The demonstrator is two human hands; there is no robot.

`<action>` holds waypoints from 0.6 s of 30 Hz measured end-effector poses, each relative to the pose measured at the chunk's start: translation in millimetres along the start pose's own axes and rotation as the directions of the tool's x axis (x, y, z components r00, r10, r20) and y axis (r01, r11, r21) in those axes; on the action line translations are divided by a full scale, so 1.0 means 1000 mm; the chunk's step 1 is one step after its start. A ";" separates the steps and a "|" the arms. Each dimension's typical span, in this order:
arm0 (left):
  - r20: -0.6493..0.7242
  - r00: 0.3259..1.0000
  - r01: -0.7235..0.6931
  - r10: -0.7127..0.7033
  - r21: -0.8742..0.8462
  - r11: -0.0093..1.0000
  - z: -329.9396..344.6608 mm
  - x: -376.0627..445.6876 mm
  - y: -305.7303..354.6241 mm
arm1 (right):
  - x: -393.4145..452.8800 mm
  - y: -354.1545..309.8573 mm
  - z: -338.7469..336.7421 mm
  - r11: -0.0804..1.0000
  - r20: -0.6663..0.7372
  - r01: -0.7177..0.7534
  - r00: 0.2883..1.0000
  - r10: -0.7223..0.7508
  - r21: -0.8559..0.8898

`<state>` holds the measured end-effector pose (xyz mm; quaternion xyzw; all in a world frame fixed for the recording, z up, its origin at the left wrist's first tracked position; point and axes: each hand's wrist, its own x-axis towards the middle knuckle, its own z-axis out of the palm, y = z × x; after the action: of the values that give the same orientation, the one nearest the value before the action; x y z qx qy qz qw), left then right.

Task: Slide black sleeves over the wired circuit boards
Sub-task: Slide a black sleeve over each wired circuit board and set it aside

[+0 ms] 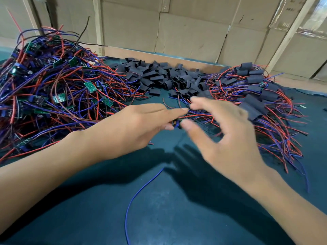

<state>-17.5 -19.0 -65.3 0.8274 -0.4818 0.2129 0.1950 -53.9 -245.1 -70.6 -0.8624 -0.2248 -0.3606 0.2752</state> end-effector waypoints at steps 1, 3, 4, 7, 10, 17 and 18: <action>0.015 0.999 -0.043 0.043 0.036 0.998 0.000 0.000 0.002 | -0.003 -0.005 0.004 0.997 0.056 0.047 0.997 -0.044 -0.065; 0.044 0.996 -0.086 0.082 0.094 0.992 0.001 0.000 0.004 | -0.006 -0.007 0.009 0.965 0.159 0.150 0.980 -0.117 -0.215; 0.051 0.997 -0.069 0.064 0.094 0.993 0.001 0.000 0.004 | -0.005 -0.005 0.010 0.957 0.196 0.178 0.971 -0.133 -0.230; 0.045 0.998 0.044 -0.047 0.073 0.996 0.000 0.000 0.005 | 0.001 0.002 0.003 0.994 0.265 0.102 0.960 -0.091 -0.030; 0.047 0.997 0.055 -0.062 0.136 0.989 -0.003 0.001 0.008 | 0.005 0.008 -0.006 0.997 0.289 0.066 0.956 -0.053 -0.033; -0.016 1.000 0.021 -0.017 0.229 0.973 -0.017 -0.001 -0.005 | 0.013 0.021 -0.027 0.988 0.392 -0.031 0.916 0.088 -0.149; -0.006 1.000 -0.005 0.006 0.214 0.977 -0.017 -0.001 -0.005 | 0.013 0.019 -0.027 0.986 0.412 -0.001 0.909 0.071 -0.168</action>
<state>-16.1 -7.2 -51.9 0.8414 -0.4578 0.2668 0.1061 -47.8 -274.4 -50.4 -0.9431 -0.2319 -0.1807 0.1555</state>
